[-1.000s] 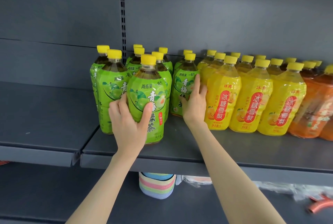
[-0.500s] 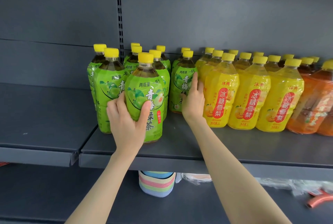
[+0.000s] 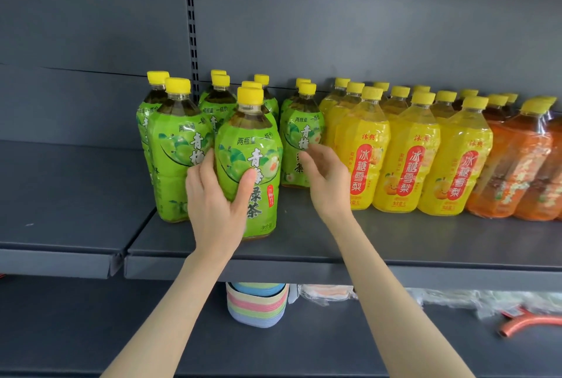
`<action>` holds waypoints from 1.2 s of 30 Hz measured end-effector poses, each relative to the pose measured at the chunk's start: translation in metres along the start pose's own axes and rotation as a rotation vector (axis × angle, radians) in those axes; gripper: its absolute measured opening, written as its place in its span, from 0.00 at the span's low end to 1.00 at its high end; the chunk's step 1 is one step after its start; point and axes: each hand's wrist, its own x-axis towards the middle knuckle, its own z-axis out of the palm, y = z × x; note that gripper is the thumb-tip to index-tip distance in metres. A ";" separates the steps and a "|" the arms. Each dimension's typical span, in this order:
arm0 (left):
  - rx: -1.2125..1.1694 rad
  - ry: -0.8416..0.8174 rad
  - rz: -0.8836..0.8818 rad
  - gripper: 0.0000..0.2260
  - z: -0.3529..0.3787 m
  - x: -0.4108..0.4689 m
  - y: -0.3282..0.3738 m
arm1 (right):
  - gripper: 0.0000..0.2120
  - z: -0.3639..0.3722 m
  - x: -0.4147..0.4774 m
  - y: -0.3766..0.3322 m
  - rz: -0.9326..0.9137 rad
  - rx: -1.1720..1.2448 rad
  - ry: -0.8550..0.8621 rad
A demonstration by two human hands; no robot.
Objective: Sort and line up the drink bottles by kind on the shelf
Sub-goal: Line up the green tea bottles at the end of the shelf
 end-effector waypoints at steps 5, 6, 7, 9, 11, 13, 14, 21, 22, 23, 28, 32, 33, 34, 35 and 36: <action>-0.252 -0.108 -0.013 0.37 0.024 -0.010 0.019 | 0.19 -0.030 -0.023 -0.002 0.073 0.339 -0.290; -0.276 -0.123 -0.017 0.37 0.029 -0.012 0.023 | 0.21 -0.036 -0.024 -0.001 0.068 0.336 -0.324; -0.298 -0.143 -0.031 0.36 0.035 -0.012 0.027 | 0.25 -0.041 -0.024 0.003 0.055 0.290 -0.344; -0.360 -0.224 -0.104 0.32 0.044 -0.012 0.034 | 0.33 -0.047 -0.024 0.011 0.045 0.185 -0.354; -0.452 -0.336 -0.171 0.27 0.049 -0.010 0.038 | 0.36 -0.048 -0.025 0.018 0.059 0.138 -0.290; -0.518 -0.437 -0.208 0.24 0.052 -0.007 0.039 | 0.31 -0.049 -0.024 0.024 0.052 0.117 -0.192; -0.525 -0.481 -0.231 0.23 0.054 -0.005 0.039 | 0.26 -0.049 -0.024 0.025 0.038 0.092 -0.146; -0.519 -0.630 -0.464 0.25 0.062 0.001 0.044 | 0.33 -0.049 -0.020 0.028 -0.038 -0.295 -0.109; -0.537 -0.640 -0.490 0.25 0.063 0.003 0.046 | 0.34 -0.048 -0.020 0.028 -0.036 -0.330 -0.098; -0.553 -0.638 -0.522 0.25 0.065 0.006 0.048 | 0.34 -0.048 -0.019 0.027 -0.031 -0.357 -0.085; -0.533 -0.627 -0.645 0.27 0.072 0.017 0.050 | 0.35 -0.041 -0.011 0.025 0.007 -0.401 -0.067; -0.512 -0.640 -0.615 0.28 0.075 0.016 0.050 | 0.35 -0.039 -0.006 0.027 0.005 -0.412 -0.060; -0.503 -0.643 -0.606 0.28 0.076 0.016 0.049 | 0.35 -0.039 -0.005 0.028 -0.009 -0.438 -0.059; -0.495 -0.647 -0.600 0.28 0.077 0.016 0.048 | 0.35 -0.038 -0.004 0.029 -0.024 -0.470 -0.060; -0.490 -0.650 -0.597 0.28 0.077 0.016 0.047 | 0.35 -0.038 -0.004 0.029 -0.035 -0.503 -0.064; -0.489 -0.654 -0.598 0.28 0.077 0.017 0.047 | 0.35 -0.038 -0.004 0.030 -0.039 -0.529 -0.068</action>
